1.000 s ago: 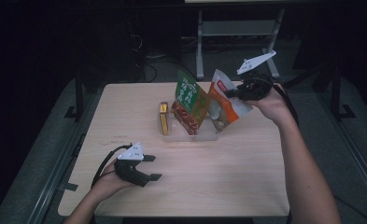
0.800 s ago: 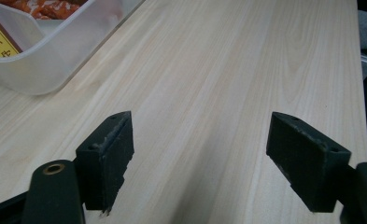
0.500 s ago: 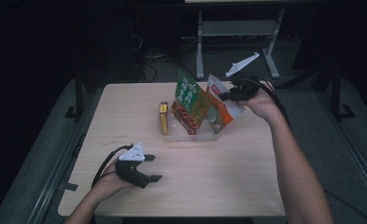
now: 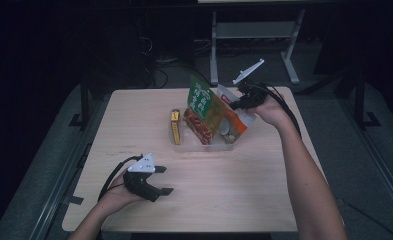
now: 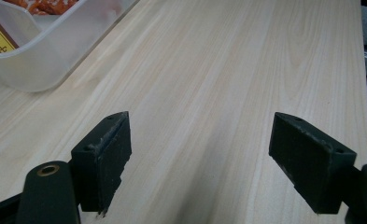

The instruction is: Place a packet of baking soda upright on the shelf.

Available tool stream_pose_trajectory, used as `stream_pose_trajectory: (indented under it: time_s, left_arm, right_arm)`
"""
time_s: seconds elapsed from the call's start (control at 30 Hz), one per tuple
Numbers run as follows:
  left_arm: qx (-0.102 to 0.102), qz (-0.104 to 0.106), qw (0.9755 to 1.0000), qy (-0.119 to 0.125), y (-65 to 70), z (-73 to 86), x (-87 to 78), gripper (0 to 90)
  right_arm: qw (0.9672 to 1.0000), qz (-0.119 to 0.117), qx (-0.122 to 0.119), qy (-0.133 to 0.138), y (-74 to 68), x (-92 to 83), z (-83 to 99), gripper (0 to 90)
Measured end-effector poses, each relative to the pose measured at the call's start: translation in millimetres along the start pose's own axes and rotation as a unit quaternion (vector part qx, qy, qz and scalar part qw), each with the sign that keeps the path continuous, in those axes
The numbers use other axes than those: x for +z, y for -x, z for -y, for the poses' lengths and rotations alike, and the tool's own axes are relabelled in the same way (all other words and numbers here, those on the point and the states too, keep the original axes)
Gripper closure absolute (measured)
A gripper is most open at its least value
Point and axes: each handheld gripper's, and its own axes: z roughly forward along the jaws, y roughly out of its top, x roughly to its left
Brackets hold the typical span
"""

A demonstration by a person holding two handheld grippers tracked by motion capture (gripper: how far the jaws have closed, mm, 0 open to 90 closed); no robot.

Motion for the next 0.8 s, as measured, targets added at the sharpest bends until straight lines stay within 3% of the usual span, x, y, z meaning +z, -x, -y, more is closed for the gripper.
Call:
stream_pose_trajectory:
  time_s: [0.27,0.4,0.8]
  left_arm:
    - [0.002,0.002,1.0,-0.007,1.2,-0.1,2.9,20.6]
    - [0.003,0.004,1.0,-0.009,1.6,-0.3,4.0,20.6]
    - [0.002,0.007,0.9999,-0.014,-0.1,-0.8,5.6,20.6]
  right_arm:
    - [0.9999,-0.003,0.014,0.001,5.7,3.4,-0.1,90.0]
    - [0.9997,-0.006,0.02,-0.013,8.0,4.6,-4.4,89.5]
    - [0.9991,0.006,0.033,-0.024,13.0,13.3,-11.4,86.8]
